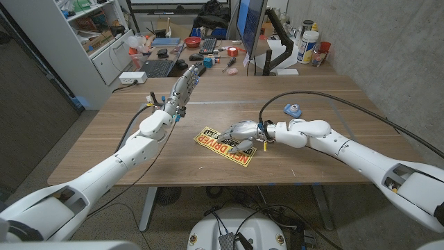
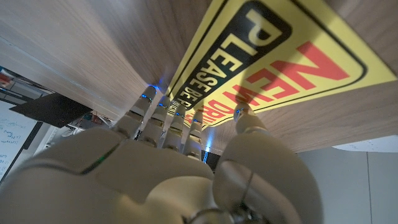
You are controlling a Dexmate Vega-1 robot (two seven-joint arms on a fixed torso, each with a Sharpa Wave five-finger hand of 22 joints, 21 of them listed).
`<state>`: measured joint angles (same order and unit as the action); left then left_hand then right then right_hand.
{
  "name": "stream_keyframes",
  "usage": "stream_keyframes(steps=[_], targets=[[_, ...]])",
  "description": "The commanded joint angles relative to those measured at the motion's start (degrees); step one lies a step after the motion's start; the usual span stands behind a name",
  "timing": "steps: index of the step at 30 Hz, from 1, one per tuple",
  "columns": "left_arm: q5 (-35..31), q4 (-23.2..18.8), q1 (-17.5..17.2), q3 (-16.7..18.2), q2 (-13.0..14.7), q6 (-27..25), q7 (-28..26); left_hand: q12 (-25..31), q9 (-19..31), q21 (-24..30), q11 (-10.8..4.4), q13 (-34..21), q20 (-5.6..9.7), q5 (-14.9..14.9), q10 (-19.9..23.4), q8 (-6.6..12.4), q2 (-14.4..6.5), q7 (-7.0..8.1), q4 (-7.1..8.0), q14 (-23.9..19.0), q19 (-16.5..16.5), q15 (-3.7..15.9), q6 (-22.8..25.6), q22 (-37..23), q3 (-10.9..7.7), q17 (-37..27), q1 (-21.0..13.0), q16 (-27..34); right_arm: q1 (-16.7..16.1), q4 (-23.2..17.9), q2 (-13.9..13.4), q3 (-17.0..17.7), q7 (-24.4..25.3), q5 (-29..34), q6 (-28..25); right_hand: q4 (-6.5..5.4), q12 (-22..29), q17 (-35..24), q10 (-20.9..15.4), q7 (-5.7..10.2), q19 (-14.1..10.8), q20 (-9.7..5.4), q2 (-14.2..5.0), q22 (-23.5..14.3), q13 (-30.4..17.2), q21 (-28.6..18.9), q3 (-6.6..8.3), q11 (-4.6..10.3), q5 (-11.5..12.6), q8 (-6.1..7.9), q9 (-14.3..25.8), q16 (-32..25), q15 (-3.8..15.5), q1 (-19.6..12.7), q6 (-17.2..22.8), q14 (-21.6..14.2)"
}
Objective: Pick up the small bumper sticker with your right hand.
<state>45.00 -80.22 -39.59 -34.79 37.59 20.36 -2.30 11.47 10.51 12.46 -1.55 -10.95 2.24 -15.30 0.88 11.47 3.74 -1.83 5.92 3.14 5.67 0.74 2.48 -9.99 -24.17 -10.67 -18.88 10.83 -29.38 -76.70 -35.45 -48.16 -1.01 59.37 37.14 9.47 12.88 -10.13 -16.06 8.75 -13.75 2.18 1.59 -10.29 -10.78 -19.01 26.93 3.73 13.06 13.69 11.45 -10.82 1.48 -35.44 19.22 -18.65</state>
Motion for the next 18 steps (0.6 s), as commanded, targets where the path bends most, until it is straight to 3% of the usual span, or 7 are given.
stream_keyframes(steps=[1, 5, 14, 18], targets=[[-0.1, 0.5, 0.0, 0.4, -0.4, 0.2, 0.9, 0.2, 0.2, 0.0, -0.19, 0.0, 0.19, 0.0, 0.3, -0.04, -0.5, -0.03, -0.10, 0.3, 0.3, -0.02, 0.4, -0.3, 0.20, 0.0, 0.0, 0.0, -1.6, -2.8, -1.6, -1.2, 9.3, 10.6, -6.2, 0.35, 1.4, -0.1, -3.4, 1.71, -1.9, -0.89, -0.08, -0.2, -0.1, 0.3, 1.83, 2.41, 0.4, 1.41, 0.0, -0.5, 1.61, -3.9, 5.4, -2.3], [-0.1, 0.5, 0.0, 0.5, -0.5, 0.2, 1.1, 0.2, 0.2, -0.1, -0.25, 0.0, 0.18, 0.0, 0.3, -0.01, -0.5, 0.04, -0.10, 0.3, 0.3, 0.02, 0.5, -0.3, 0.24, 0.0, 0.0, 0.0, -2.0, -3.2, -1.8, -1.1, 9.4, 10.8, -7.0, 0.34, 1.6, -0.1, -4.1, 2.10, -2.2, -1.32, -0.38, -0.3, -0.1, 0.5, 2.28, 3.06, 0.4, 1.41, 0.0, -0.5, 2.69, -5.0, 6.2, -2.9], [-0.1, -0.2, -0.5, 0.8, -0.2, 0.4, 1.1, 0.2, 0.2, -0.1, -0.44, 0.0, 0.13, 0.0, 0.3, -0.03, -0.5, 0.03, -0.10, 0.4, 0.3, 0.07, 0.5, -0.3, 0.31, 0.0, 0.0, 0.0, -2.2, -2.8, -2.1, -0.6, 9.0, 9.2, -6.6, 0.06, 1.8, -0.2, -5.0, 2.54, -2.8, -1.76, -0.55, -0.3, -0.1, 0.5, 2.47, 3.48, 0.3, 1.46, 0.0, -0.6, 2.88, -5.4, 7.1, -3.5], [0.0, -0.5, -0.8, 0.9, -0.1, 0.5, 1.0, 0.2, 0.2, -0.2, -0.49, 0.0, 0.11, 0.0, 0.3, -0.04, -0.6, 0.04, -0.10, 0.4, 0.3, 0.08, 0.5, -0.3, 0.34, 0.0, 0.0, 0.0, -2.0, -2.2, -2.1, -0.5, 10.1, 8.5, -5.8, 0.13, 2.8, -0.1, -8.3, 3.43, -4.2, -2.77, -0.72, -0.3, 0.0, 0.5, 3.06, 5.21, 0.0, 1.71, 0.0, -0.8, 4.19, -7.4, 9.6, -5.7]])
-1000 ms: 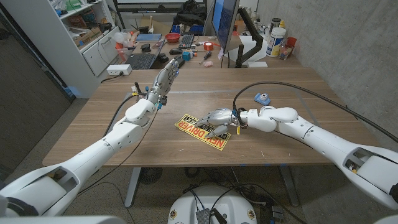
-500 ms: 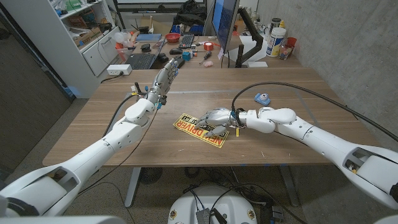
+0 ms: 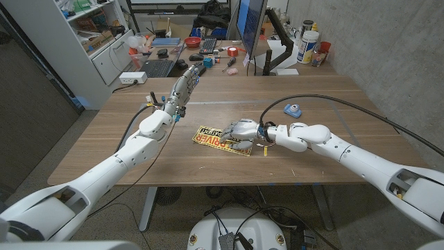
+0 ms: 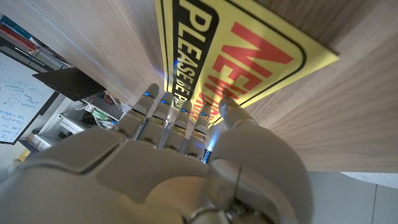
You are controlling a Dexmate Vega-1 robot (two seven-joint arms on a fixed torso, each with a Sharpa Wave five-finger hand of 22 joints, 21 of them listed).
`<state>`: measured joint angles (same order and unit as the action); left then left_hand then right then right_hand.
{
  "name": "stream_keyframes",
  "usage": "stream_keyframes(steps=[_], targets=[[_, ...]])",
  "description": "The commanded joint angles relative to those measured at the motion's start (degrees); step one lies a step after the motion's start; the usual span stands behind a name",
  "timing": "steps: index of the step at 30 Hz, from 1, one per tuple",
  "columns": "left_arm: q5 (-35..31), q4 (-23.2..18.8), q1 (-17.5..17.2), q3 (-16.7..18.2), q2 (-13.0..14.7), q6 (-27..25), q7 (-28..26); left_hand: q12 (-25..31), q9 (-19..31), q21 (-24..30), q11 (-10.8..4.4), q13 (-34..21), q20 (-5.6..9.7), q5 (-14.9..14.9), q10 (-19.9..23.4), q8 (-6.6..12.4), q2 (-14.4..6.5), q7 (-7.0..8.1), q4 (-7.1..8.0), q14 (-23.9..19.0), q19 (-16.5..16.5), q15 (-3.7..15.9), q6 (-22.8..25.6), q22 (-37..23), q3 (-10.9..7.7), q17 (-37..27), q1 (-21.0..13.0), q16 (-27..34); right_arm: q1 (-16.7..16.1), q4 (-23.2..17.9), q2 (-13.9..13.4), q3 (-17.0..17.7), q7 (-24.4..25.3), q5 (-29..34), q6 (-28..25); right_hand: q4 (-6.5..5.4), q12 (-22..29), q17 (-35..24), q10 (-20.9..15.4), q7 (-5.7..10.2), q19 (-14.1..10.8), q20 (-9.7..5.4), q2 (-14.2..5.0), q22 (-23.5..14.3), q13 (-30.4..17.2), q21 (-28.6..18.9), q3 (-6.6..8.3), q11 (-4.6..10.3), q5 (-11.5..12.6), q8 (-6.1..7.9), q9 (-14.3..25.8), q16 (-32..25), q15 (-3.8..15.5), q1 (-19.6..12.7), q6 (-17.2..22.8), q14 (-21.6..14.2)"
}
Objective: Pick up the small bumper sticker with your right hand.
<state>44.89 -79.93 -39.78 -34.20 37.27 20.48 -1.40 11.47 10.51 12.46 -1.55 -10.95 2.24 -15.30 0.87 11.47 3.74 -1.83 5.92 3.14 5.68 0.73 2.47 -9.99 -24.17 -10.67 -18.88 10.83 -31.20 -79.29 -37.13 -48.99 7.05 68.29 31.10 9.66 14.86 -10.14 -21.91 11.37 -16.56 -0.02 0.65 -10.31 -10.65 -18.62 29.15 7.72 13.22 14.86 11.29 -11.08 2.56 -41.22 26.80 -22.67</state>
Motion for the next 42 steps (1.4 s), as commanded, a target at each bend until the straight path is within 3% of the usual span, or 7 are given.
stream_keyframes(steps=[1, 11, 18, 33, 42], targets=[[0.1, -0.7, -0.6, 0.3, 0.2, 0.4, 0.1, 0.2, 0.2, -0.2, -0.51, 0.0, 0.12, 0.0, 0.3, -0.04, -0.6, 0.00, -0.10, 0.4, 0.3, 0.11, 0.5, -0.3, 0.35, 0.0, 0.0, 0.0, -0.2, 0.4, -0.5, 0.3, 1.9, -0.5, 0.3, -0.11, 1.0, -0.1, -3.1, 0.92, -1.7, -0.88, 0.25, -0.3, -0.2, 0.1, 0.90, 1.65, -0.2, 0.67, 0.2, -0.6, 3.55, -1.9, 2.7, -2.1], [0.2, -0.7, -0.7, 0.3, 0.3, 0.3, 0.3, 0.3, 0.2, -0.2, -0.39, 0.0, 0.07, 0.0, 0.4, -0.03, -0.6, 0.05, -0.11, 0.3, 0.3, 0.14, 0.6, -0.3, 0.42, 0.0, 0.0, 0.0, -0.5, 0.8, -0.5, 0.4, 1.7, -1.7, 0.7, -0.86, 2.7, -0.2, -9.6, 1.17, -3.6, -2.07, 0.20, -0.5, -0.1, 0.3, 0.85, 3.10, -1.0, 1.67, 0.3, -0.9, 4.98, -3.1, 9.0, -6.0], [-0.1, -0.9, -0.4, 0.1, 0.3, 0.2, 0.4, 0.2, 0.2, -0.3, -0.57, 0.0, 0.04, 0.0, 0.4, -0.05, -0.6, 0.04, -0.11, 0.3, 0.4, 0.13, 0.6, -0.4, 0.47, 0.0, 0.0, 0.0, -1.8, -0.8, -1.2, 1.2, 1.6, -2.4, 0.1, -1.45, 4.3, -0.2, -17.1, 1.35, -6.1, -3.06, -0.39, -0.5, -0.1, 0.4, 0.66, 4.14, -1.6, 2.74, 0.4, -1.5, 7.26, -3.7, 16.6, -13.5], [-0.5, -1.8, -0.2, -0.5, 0.4, -0.1, 0.0, 0.2, 0.2, -0.4, -0.57, 0.0, 0.01, 0.0, 0.4, -0.09, -0.6, -0.03, -0.12, 0.3, 0.5, 0.10, 0.5, -0.4, 0.58, 0.0, 0.0, 0.0, -3.8, -3.8, -3.0, 3.4, 2.5, -3.4, 0.2, -1.41, 4.6, -0.2, -19.6, 1.37, -7.0, -3.96, -0.99, -0.5, -0.2, 0.6, 1.19, 4.48, -1.6, 2.77, 0.4, -1.4, 8.47, -4.3, 18.9, -16.5], [-0.5, -2.1, -0.2, -0.7, 0.6, -0.2, -0.4, 0.2, 0.2, -0.4, -0.57, 0.0, 0.04, 0.0, 0.3, -0.05, -0.7, 0.02, -0.13, 0.3, 0.4, 0.12, 0.6, -0.4, 0.66, 0.0, 0.0, 0.0, -4.5, -5.4, -3.7, 4.7, 2.9, -3.8, 0.7, -1.40, 4.5, -0.2, -19.7, 1.39, -7.1, -4.10, -0.84, -0.5, -0.1, 0.6, 1.14, 4.49, -1.7, 2.67, 0.4, -1.2, 8.57, -4.3, 19.0, -16.5]])
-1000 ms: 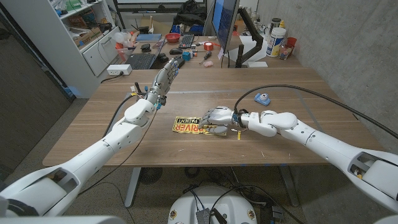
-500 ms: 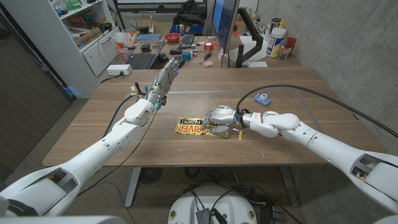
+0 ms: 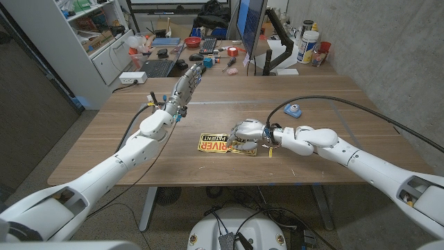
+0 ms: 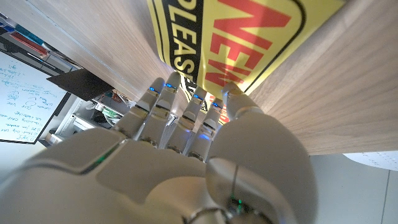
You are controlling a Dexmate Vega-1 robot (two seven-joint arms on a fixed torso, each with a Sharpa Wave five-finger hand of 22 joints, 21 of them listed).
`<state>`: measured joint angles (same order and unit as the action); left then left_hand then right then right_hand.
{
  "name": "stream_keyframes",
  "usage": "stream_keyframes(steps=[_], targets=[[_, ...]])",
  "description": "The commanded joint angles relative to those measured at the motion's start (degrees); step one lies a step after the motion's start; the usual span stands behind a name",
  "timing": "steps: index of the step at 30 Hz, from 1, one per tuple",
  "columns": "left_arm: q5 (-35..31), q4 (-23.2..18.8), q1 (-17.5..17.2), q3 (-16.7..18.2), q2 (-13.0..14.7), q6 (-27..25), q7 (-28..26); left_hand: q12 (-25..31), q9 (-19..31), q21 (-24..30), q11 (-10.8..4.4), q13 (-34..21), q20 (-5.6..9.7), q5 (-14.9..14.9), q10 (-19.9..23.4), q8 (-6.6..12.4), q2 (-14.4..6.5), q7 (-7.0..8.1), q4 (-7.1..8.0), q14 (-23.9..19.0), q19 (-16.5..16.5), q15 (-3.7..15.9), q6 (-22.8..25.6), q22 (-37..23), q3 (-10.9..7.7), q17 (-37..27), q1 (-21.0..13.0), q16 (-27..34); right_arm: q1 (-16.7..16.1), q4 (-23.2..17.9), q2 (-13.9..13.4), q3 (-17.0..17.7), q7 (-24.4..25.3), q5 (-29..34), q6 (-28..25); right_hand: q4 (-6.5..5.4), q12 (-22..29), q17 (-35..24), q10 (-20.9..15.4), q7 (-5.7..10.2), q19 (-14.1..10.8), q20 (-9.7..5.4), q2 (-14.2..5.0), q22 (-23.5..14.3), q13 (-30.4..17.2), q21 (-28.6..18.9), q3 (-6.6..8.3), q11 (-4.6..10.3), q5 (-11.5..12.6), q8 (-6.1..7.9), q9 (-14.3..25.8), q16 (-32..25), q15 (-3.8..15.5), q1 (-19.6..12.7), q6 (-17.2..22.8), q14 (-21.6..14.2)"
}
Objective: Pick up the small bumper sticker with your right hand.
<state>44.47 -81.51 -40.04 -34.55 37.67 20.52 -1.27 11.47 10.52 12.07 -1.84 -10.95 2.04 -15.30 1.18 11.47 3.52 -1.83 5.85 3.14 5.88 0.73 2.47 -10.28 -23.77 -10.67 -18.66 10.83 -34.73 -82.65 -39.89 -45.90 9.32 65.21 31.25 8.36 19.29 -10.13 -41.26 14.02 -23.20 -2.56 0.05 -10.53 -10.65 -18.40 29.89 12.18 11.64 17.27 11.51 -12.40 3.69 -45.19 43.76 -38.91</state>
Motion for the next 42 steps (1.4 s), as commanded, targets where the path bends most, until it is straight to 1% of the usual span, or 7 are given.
stream_keyframes(steps=[1, 14, 21, 42], targets=[[-0.1, -0.6, 0.1, -0.4, 0.2, -0.3, -0.5, 0.2, 0.2, 0.0, -0.24, 0.0, 0.25, 0.0, 0.0, -0.07, -0.4, 0.05, -0.06, 0.3, 0.2, 0.12, 0.6, -0.1, 0.26, 0.0, -0.2, 0.0, -1.0, -2.2, -1.0, 1.7, 0.6, -0.7, 0.6, -0.11, 0.0, -0.2, -0.3, -1.26, -0.5, -1.60, -0.25, -0.3, -0.1, 0.4, 0.40, 0.02, -0.1, 0.24, 0.2, 0.2, 7.47, -0.3, 2.0, -0.2], [-0.1, -0.8, 0.5, -0.7, 0.4, -0.4, -0.6, 0.2, 0.2, -0.1, -0.22, 0.0, 0.22, 0.0, 0.0, -0.11, -0.5, 0.04, -0.08, 0.3, 0.2, 0.11, 0.5, -0.1, 0.36, 0.0, -0.2, 0.0, -2.5, -5.1, -2.2, 4.1, 1.8, -1.3, 0.8, -0.22, -0.1, -0.3, -0.4, -1.24, -0.7, -1.69, -0.36, -0.3, -0.1, 0.4, 0.42, -0.06, -0.2, 0.04, 0.2, 0.3, 7.59, -0.3, 2.0, -0.5], [0.1, -0.5, 0.6, -0.8, 0.4, -0.2, -0.4, 0.2, 0.2, -0.1, -0.17, 0.0, 0.19, 0.0, 0.0, -0.11, -0.5, 0.07, -0.08, 0.3, 0.2, 0.11, 0.5, -0.1, 0.41, 0.0, -0.2, 0.0, -3.2, -6.5, -2.7, 5.1, 2.4, -1.5, 1.1, -0.14, -0.1, -0.2, -1.6, -1.27, -1.1, -2.15, -0.47, -0.3, -0.1, 0.4, 0.59, -0.09, -0.2, -0.07, 0.2, 0.4, 7.63, -0.5, 2.3, -0.9], [-0.1, -1.3, 0.9, -1.2, 0.5, -0.1, -0.7, 0.2, 0.2, -0.2, -0.28, 0.0, 0.28, 0.0, 0.0, -0.10, -0.6, -0.04, -0.10, 0.3, 0.1, 0.10, 0.6, -0.1, 0.55, 0.0, -0.3, 0.0, -6.7, -12.5, -5.2, 9.1, 1.3, -2.2, 0.2, -0.27, -0.4, -0.2, -1.5, -1.25, -1.2, -2.31, -0.35, -0.4, -0.1, 0.5, 0.48, -0.07, -0.3, -0.48, 0.2, 0.7, 7.74, -0.4, 2.2, -1.0]])
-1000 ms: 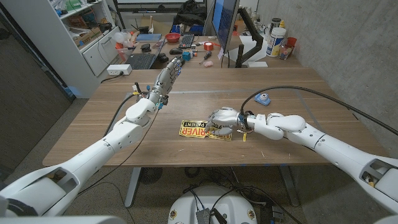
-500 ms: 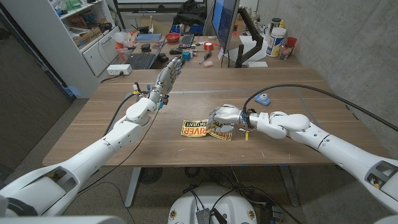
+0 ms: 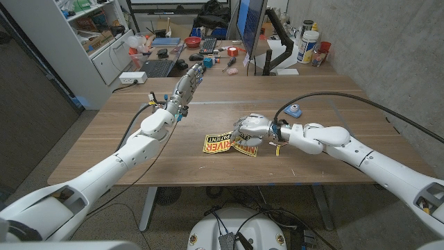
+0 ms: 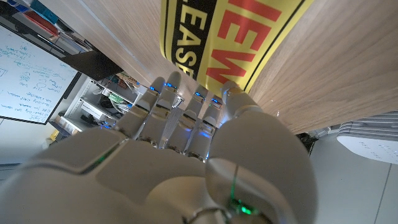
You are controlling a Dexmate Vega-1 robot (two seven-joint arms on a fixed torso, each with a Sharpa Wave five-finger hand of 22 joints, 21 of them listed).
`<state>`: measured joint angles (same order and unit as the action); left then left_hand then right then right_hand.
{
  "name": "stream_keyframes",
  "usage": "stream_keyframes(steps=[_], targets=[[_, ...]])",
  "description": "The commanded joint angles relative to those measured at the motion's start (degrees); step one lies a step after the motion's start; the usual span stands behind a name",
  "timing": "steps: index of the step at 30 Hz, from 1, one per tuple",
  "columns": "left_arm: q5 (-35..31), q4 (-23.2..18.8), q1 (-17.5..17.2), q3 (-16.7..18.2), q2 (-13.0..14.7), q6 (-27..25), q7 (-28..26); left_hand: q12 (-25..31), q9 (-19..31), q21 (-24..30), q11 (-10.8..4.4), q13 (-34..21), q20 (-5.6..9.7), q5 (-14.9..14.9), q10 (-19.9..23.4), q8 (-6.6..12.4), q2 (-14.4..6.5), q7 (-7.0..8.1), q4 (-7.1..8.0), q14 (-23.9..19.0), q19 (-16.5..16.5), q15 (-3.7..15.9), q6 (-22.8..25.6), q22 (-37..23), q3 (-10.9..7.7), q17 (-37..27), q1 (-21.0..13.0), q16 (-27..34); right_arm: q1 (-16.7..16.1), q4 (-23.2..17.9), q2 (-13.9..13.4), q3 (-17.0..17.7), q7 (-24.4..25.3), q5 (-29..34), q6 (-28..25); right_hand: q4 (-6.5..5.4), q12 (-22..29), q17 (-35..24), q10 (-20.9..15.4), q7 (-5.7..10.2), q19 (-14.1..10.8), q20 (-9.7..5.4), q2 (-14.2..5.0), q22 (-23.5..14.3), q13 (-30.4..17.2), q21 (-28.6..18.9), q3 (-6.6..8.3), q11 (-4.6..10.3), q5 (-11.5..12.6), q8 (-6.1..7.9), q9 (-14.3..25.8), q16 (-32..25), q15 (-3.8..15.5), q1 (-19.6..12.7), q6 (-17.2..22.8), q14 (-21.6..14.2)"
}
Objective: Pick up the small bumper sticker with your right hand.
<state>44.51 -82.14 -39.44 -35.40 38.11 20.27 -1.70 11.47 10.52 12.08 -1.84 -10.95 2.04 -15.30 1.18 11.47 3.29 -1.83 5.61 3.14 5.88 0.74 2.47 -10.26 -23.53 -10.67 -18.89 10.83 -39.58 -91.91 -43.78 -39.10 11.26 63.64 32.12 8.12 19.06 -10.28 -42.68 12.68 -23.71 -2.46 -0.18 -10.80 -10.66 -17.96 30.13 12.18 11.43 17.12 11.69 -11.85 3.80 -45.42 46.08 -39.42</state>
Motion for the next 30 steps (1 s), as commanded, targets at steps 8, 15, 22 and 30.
stream_keyframes(steps=[8, 15, 22, 30], targets=[[-0.3, -1.0, 0.6, -0.6, 0.2, 0.0, -0.4, 0.2, 0.2, -0.2, -0.09, 0.0, 0.33, 0.0, 0.0, -0.11, -0.4, -0.01, 0.13, 0.3, 0.1, 0.15, 0.6, -0.1, 0.35, 0.0, -0.1, 0.0, -2.9, -5.1, -2.1, 3.8, -0.6, -0.7, -0.7, -0.12, -0.4, -0.1, 0.0, 0.10, -1.0, -2.90, -0.20, -0.1, 0.0, 0.1, 0.25, -0.10, -0.1, -0.48, 0.0, 0.2, 7.69, -0.1, -0.2, -0.6], [-0.3, -1.1, 0.8, -0.8, 0.3, 0.0, -0.5, 0.2, 0.2, -0.2, -0.09, 0.0, 0.35, 0.0, 0.1, -0.10, -0.5, -0.01, 0.11, 0.4, 0.1, 0.11, 0.7, -0.1, 0.38, 0.0, -0.1, 0.0, -3.5, -6.0, -2.5, 4.8, -0.7, -0.9, -0.7, -0.15, -0.5, -0.1, 0.1, 0.10, -1.1, -3.02, -0.21, -0.1, 0.0, 0.1, 0.24, -0.13, -0.1, -0.55, 0.0, 0.2, 7.68, 0.0, -0.2, -0.9], [-0.2, -1.2, 0.9, -0.9, 0.4, 0.0, -0.5, 0.2, 0.2, -0.2, -0.06, 0.0, 0.41, 0.0, 0.1, -0.12, -0.5, -0.09, 0.08, 0.3, 0.1, 0.09, 0.6, -0.1, 0.44, 0.0, -0.1, 0.0, -4.0, -7.2, -3.2, 5.7, -0.8, -0.6, -0.6, -0.21, -0.6, -0.1, 0.1, 0.10, -1.2, -3.10, -0.23, -0.1, 0.0, 0.1, 0.22, -0.17, -0.2, -0.67, 0.0, 0.2, 7.71, 0.0, -0.2, -1.0], [0.1, -0.5, 1.3, -1.1, 0.2, 0.1, 0.2, 0.2, 0.2, -0.3, -0.05, 0.0, 0.50, 0.0, 0.1, -0.11, -0.6, -0.09, 0.06, 0.3, 0.1, 0.08, 0.7, -0.1, 0.49, 0.0, -0.1, 0.0, -4.3, -8.8, -3.6, 6.7, -1.6, -1.0, -0.2, -0.25, -0.7, -0.2, 0.2, 0.11, -1.3, -3.13, -0.24, -0.1, 0.0, 0.1, 0.20, -0.18, -0.2, -0.75, 0.0, 0.3, 7.74, 0.1, -0.2, -0.9]])
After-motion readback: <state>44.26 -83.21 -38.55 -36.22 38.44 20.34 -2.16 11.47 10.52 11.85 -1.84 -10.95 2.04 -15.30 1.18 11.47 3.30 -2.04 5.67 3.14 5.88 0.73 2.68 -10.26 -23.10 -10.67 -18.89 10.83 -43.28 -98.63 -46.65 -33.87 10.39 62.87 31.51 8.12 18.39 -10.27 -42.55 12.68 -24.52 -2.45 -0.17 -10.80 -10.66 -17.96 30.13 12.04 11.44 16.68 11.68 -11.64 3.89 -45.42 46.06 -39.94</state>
